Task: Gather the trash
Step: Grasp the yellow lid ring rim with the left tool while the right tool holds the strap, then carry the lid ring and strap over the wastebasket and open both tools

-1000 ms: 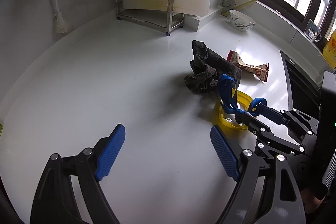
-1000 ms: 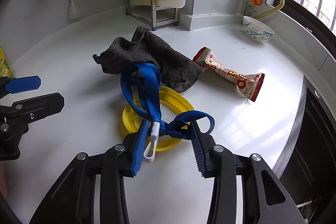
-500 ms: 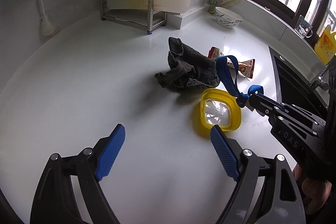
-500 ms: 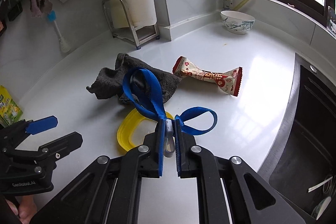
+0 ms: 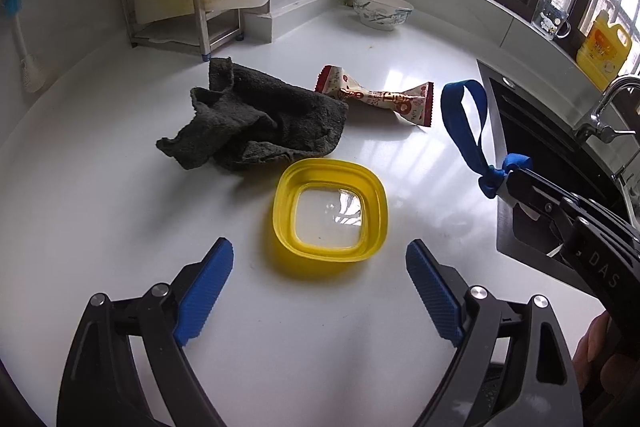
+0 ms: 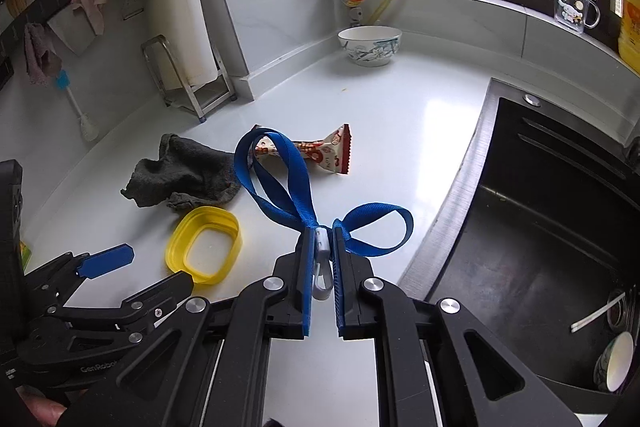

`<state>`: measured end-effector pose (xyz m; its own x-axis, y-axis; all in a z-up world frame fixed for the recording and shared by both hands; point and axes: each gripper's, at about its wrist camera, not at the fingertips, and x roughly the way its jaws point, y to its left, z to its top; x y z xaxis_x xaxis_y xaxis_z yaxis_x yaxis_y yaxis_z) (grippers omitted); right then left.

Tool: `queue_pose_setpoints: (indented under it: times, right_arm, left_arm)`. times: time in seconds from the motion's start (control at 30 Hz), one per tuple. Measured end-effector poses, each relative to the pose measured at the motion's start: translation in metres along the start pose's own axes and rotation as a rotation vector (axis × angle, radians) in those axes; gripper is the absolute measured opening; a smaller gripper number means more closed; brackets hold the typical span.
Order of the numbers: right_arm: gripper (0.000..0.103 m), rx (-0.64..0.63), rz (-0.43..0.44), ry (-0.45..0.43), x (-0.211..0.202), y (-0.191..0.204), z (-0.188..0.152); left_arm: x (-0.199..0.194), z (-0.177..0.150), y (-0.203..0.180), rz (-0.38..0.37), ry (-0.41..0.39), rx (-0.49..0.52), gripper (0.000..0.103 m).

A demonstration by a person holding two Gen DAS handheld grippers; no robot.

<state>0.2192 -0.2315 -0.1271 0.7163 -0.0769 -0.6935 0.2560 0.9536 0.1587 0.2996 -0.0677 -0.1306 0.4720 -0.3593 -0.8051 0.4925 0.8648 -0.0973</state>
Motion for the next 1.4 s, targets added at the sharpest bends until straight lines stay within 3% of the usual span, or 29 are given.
queue_pose_setpoints:
  times: [0.37,0.53,0.67,1.07,1.4]
  right_arm:
    - [0.009,0.051,-0.035,-0.008,-0.019,-0.022,-0.021]
    - [0.009,0.054,-0.038,-0.006,-0.023,-0.023,-0.027]
    - [0.009,0.059,-0.036,0.000,-0.025,-0.021,-0.031]
    - [0.009,0.073,-0.023,-0.005,-0.047,-0.016,-0.043]
    - [0.009,0.055,-0.002,-0.005,-0.091,-0.020,-0.063]
  left_arm:
    - [0.033,0.011,-0.012,0.022,0.002,-0.007,0.087]
    - [0.037,0.013,-0.014,0.036,-0.009,-0.002,0.071]
    - [0.035,0.012,-0.013,0.021,-0.016,-0.005,0.068]
    - [0.005,0.002,-0.011,0.039,-0.030,0.027,0.068]
    - [-0.053,-0.027,-0.018,0.057,-0.054,0.038,0.068]
